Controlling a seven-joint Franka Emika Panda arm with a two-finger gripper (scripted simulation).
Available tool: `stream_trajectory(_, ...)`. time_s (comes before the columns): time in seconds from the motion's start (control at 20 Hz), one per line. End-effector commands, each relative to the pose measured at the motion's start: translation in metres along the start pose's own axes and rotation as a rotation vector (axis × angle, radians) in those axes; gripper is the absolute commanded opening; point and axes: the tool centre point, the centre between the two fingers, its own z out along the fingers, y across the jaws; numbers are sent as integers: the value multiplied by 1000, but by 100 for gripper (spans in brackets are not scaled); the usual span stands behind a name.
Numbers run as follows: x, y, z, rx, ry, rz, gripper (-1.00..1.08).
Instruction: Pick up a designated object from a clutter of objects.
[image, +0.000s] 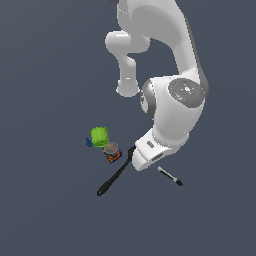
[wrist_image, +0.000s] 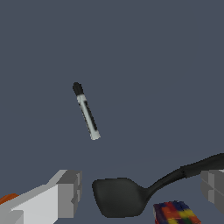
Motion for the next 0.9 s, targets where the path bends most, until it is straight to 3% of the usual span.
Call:
stream_trajectory(0.0,14,-15,24,3,-1,-83,100)
stream_trajectory(0.45,42,-56,88,19,-2,-288,100)
stream_trajectory(0.85,49,-71,110,26,-1,-354,100)
